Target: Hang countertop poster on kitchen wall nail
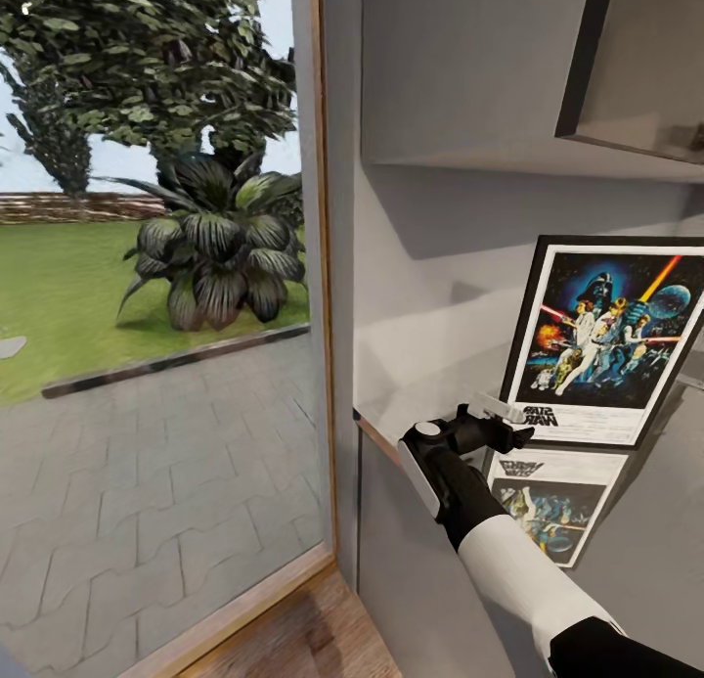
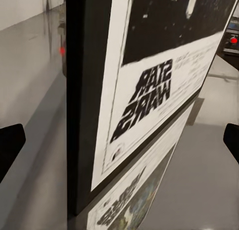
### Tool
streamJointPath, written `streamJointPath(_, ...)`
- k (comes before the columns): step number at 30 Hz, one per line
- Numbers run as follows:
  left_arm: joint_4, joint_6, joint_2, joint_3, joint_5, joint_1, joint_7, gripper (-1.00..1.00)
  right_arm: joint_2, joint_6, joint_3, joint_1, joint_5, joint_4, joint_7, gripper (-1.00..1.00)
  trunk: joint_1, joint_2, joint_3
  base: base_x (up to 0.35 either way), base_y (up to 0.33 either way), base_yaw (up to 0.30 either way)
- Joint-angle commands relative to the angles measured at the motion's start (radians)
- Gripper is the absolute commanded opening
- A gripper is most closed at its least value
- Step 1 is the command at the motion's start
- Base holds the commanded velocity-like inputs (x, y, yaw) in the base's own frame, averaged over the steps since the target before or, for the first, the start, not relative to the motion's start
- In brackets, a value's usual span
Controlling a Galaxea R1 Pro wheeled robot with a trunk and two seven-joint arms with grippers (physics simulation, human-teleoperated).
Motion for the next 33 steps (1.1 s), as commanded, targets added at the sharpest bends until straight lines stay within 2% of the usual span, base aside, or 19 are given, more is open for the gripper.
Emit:
streamJointPath(1,-0.001,-0.002,0.0,0.0,0.0,0.0,0.0,1.0,-0.001,0.011,0.004,-0.001,-0.006,-0.001,-0.006,1.0,0.0,-0.001,-0.001,0.0,0.0,-0.003)
streamJointPath(23,-0.001,-0.002,0.0,0.0,0.0,0.0,0.0,1.0,-0.001,0.009,0.004,-0.001,-0.005,-0.001,-0.006,1.0,0.0,-0.001,-0.001,0.017,0.0,0.0)
streamJointPath(33,-0.001,-0.002,0.0,0.0,0.0,0.0,0.0,1.0,-0.001,0.008,0.004,-0.001,-0.005,-0.001,-0.006,1.0,0.0,-0.001,-0.001,0.105,0.0,0.0)
